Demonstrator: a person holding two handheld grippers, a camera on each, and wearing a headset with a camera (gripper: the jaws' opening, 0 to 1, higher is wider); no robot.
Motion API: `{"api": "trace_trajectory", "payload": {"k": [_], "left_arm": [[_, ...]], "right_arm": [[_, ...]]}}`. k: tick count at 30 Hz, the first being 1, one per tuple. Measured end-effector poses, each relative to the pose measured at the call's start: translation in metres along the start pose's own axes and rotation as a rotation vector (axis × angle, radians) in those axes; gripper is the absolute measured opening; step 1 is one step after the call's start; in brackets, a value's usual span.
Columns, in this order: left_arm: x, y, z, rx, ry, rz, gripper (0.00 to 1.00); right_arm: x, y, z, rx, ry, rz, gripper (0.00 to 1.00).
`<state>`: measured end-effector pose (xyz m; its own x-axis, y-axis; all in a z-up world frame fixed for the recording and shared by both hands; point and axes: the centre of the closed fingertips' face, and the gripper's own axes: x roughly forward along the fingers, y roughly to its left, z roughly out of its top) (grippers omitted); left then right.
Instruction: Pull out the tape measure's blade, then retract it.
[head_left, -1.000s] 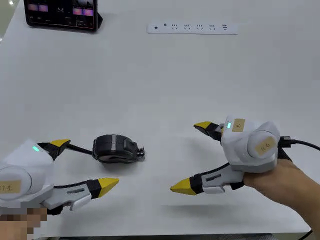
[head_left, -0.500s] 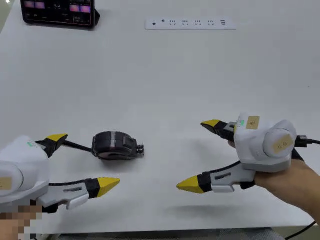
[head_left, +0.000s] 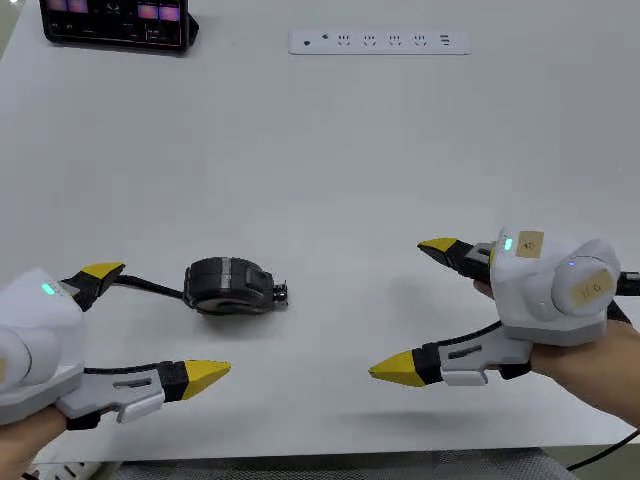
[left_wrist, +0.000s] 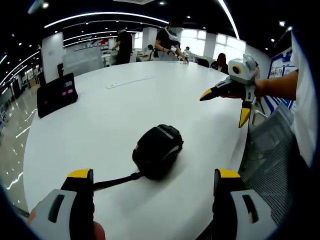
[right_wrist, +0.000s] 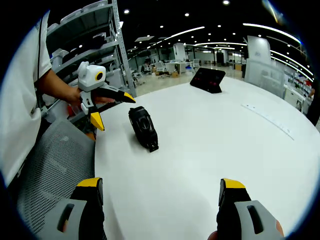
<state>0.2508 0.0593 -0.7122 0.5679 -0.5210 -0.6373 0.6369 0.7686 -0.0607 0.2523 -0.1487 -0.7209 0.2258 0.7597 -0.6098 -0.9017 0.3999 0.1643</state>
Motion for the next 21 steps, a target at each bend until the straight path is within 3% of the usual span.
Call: {"api": "trace_trajectory", "payload": {"k": [21], "left_arm": [[-0.013,-0.011,-0.002,0.05,0.013,-0.091,0.99]], "right_arm": [[-0.037,-0.002,-0.018,0.013,0.023,-0.043,0.98]]}}
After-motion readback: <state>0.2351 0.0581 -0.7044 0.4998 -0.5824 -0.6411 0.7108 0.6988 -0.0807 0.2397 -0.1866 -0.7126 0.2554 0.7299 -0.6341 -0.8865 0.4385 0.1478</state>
